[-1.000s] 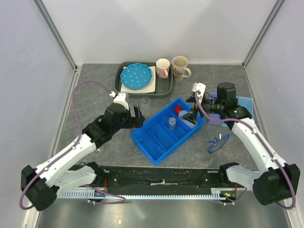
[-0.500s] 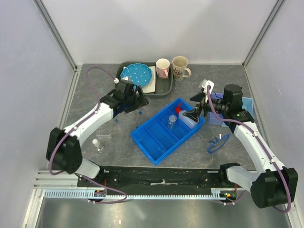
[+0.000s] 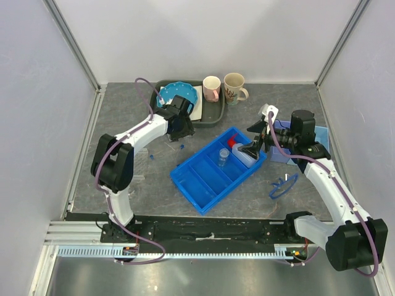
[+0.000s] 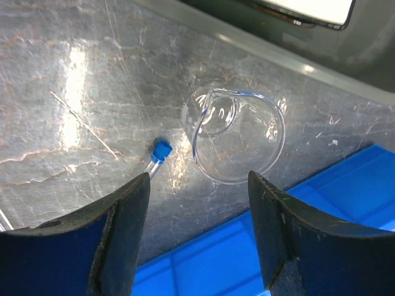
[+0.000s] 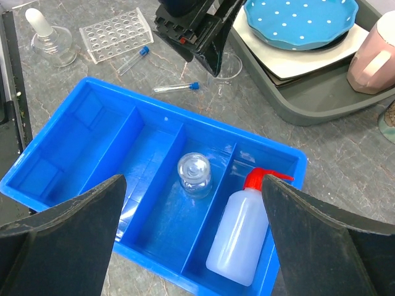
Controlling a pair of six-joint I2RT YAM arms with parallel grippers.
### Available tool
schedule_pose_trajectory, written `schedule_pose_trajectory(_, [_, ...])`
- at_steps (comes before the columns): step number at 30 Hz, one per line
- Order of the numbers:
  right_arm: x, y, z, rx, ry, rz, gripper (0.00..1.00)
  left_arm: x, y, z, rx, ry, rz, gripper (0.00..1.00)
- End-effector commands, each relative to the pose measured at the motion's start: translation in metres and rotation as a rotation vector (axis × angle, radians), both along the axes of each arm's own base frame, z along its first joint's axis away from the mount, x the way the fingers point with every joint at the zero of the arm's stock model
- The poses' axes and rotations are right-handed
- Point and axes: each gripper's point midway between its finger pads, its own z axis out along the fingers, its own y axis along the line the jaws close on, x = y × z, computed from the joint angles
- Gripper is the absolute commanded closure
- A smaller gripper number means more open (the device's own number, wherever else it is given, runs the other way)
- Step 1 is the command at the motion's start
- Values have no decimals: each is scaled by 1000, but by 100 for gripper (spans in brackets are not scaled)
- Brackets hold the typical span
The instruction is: Organize the chemistry lab equipment
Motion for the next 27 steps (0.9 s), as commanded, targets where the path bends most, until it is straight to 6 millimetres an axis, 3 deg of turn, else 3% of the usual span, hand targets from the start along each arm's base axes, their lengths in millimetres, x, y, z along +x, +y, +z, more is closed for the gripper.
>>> schedule_pose_trajectory(1, [3,1,11,-1,-48,16,2,17,13,6,69,-33,21,30])
schedule_pose_trajectory(14, [8,0,-3,-25,-15,12,2,26,7,5,41,-33,4,40])
schedule_pose_trajectory(18, [9,-1,-6,-31,-9,11,2,28,7,1,33,-25,2,62])
schedule_pose_trajectory(23, [10,-1,-10,-38,-2,11,2,26,9,-6,42,-8,-7,71])
schedule_pose_trajectory(27, [11,-2,-11,-43,0,8,2,24,12,-6,51,-8,-20,94])
